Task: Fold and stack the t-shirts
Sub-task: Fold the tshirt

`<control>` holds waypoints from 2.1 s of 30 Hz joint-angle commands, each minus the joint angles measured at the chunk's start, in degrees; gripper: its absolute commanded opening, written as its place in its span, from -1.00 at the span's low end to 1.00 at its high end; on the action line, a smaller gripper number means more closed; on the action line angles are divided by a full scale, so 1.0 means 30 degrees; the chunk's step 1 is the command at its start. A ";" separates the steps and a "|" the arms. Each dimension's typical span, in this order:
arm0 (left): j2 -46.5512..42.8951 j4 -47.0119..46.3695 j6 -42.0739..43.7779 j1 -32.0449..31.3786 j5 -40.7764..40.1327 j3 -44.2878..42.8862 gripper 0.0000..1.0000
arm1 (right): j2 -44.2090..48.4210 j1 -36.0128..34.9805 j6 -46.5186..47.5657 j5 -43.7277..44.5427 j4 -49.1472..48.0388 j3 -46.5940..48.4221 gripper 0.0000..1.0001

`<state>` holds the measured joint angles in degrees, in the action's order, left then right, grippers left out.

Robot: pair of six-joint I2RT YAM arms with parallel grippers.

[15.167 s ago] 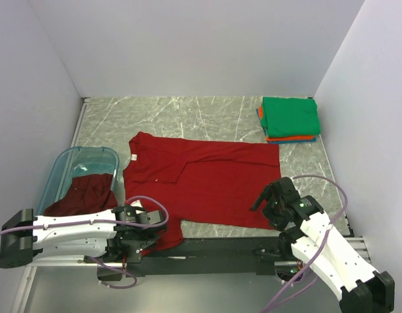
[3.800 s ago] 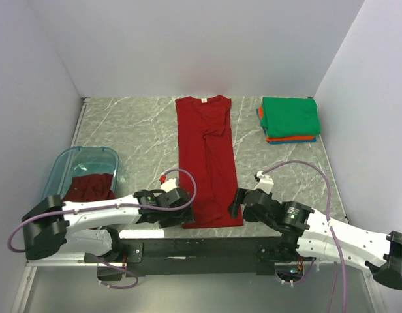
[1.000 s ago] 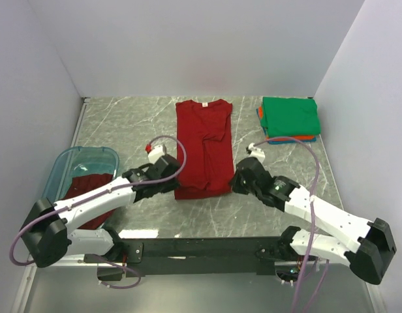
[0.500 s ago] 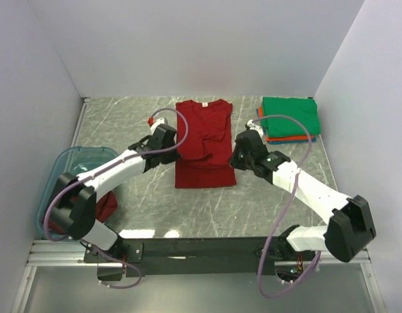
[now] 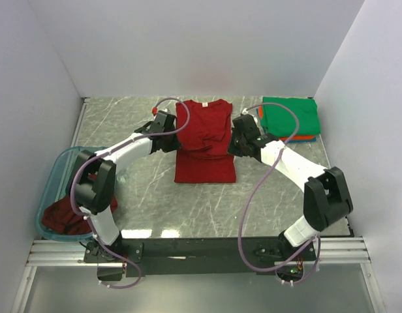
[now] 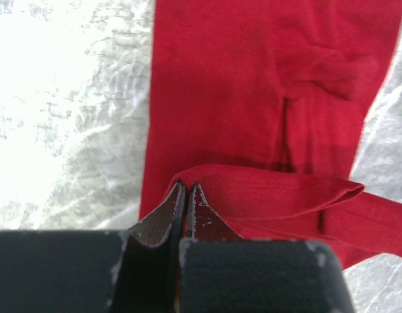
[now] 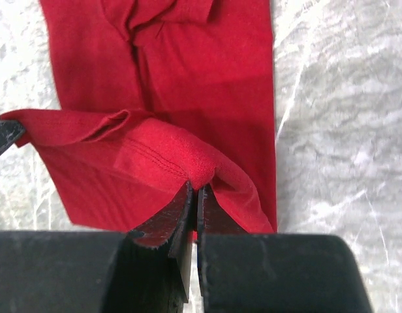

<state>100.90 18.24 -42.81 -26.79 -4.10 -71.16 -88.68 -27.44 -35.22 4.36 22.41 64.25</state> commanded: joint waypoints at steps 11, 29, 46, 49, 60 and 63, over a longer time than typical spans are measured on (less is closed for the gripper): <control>0.2516 -0.0923 0.0763 0.1077 0.2098 -0.1623 -0.85 | -0.3366 0.1090 0.0462 -0.0780 -0.0587 0.2461 -1.00; 0.0009 -0.1331 0.0970 0.1868 0.2743 -0.1892 0.99 | -0.2818 0.1706 0.0929 -0.1394 -0.0995 0.3050 0.53; -1.6454 -0.2185 -0.1902 0.1751 0.1425 1.2696 0.99 | -0.5236 -0.1839 0.1867 -0.3740 -0.3224 0.2340 0.54; -1.8072 -0.2008 -0.2370 0.1751 0.1425 1.3899 0.99 | -0.6410 -0.1839 0.1926 -0.3447 -0.2727 0.3542 0.54; -2.0921 -0.1363 -0.3514 0.1751 -0.0890 1.5076 0.99 | -1.0309 -0.1137 0.1812 -0.1600 -0.1934 0.8109 0.54; -2.0072 -0.1451 -0.3280 0.1722 -0.0365 1.4756 0.99 | -1.1042 -0.0668 0.1635 -0.1483 -0.2548 0.9342 0.54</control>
<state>39.13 14.79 -52.69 -21.37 -5.26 -25.34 -120.55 -31.35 -29.95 -2.42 16.25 87.37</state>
